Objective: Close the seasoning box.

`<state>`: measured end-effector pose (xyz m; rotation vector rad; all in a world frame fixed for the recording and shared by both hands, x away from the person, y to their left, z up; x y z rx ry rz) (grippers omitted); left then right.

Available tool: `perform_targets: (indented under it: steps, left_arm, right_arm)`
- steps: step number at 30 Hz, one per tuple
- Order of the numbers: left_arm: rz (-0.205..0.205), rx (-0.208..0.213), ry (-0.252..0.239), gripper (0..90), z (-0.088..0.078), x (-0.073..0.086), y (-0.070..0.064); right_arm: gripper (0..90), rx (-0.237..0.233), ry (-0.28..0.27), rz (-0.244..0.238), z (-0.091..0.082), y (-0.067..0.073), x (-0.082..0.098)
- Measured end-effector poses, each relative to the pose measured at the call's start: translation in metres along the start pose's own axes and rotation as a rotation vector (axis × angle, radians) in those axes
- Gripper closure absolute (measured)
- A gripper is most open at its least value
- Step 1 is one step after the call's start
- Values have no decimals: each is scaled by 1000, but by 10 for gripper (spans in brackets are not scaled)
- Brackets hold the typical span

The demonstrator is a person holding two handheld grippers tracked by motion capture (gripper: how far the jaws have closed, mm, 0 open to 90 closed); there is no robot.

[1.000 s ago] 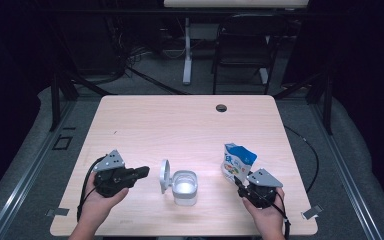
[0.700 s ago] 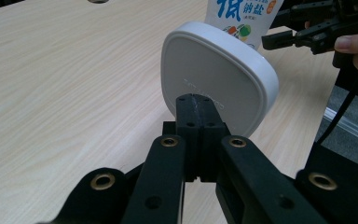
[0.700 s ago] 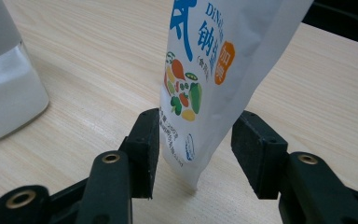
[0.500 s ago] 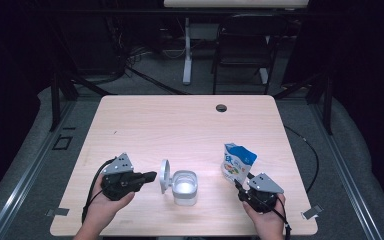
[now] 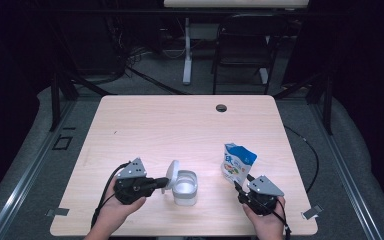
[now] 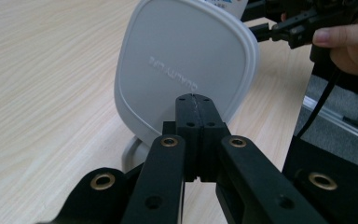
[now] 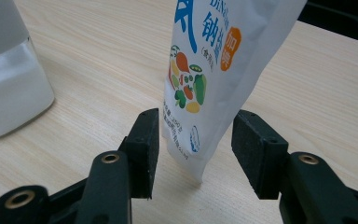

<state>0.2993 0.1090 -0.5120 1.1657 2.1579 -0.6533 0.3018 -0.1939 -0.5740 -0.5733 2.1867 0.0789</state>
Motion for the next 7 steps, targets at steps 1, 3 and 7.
perform_targets:
  steps: [1,3,7]
  left_arm:
    - [3,-2,4,900,1,0,-1]
    - [8,-18,-2,900,1,-1,0]
    - [-19,-38,-32,883,-8,-2,5]
  right_arm:
    - [516,2,2,-1,-1,0,1]
    - [512,3,-2,0,-1,-1,1]
    - [499,7,-8,4,-5,-1,4]
Point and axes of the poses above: each handheld gripper's, and its own axes: z roughly forward along the jaws, x roughly out of its underside, y roughly to its left, the point moved 6 cm from there along z, roughly forward along the jaws, and after that the axes turned 10 degrees about y, right-handed, at the moved point
